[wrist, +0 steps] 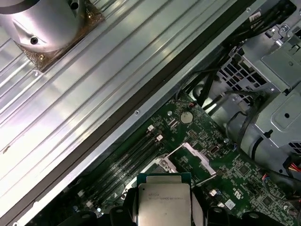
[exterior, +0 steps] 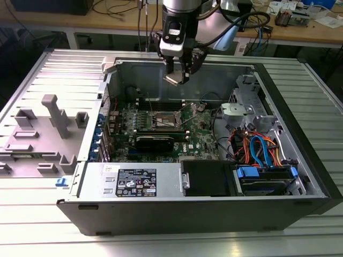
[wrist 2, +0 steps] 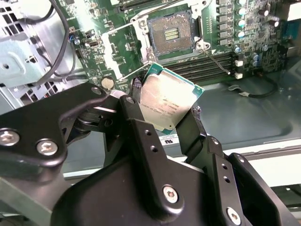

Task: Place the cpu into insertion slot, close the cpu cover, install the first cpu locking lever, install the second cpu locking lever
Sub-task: 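Place the cpu into insertion slot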

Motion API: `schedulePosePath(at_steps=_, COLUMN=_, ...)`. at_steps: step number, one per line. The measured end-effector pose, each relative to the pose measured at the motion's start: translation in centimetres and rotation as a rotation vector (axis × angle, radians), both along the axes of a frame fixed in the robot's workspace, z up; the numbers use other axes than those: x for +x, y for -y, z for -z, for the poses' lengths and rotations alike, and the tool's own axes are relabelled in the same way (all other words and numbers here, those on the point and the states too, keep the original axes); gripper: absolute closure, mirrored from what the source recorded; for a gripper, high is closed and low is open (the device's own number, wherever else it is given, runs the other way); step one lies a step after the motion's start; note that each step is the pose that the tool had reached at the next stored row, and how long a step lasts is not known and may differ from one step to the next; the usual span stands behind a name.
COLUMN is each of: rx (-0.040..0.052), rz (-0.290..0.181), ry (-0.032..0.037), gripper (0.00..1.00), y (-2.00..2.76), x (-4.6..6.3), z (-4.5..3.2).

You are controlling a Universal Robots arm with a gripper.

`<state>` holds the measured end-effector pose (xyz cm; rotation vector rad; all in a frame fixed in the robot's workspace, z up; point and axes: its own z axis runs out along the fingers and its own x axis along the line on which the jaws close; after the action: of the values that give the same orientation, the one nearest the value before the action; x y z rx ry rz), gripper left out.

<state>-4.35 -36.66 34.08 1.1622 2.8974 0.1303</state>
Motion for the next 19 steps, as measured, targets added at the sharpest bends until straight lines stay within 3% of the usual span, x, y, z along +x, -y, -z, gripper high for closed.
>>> schedulePosePath(at_steps=4, rx=0.0001, rz=0.024, ry=0.0000, gripper=0.46, y=0.00, x=0.01, z=0.06)
schedulePosePath(at_steps=13, rx=0.0000, rz=0.032, ry=0.0001, gripper=0.46, y=0.00, x=0.01, z=0.07)
schedulePosePath(at_steps=19, rx=-0.0002, rz=0.090, ry=0.0000, gripper=0.46, y=0.00, x=-0.02, z=0.18)
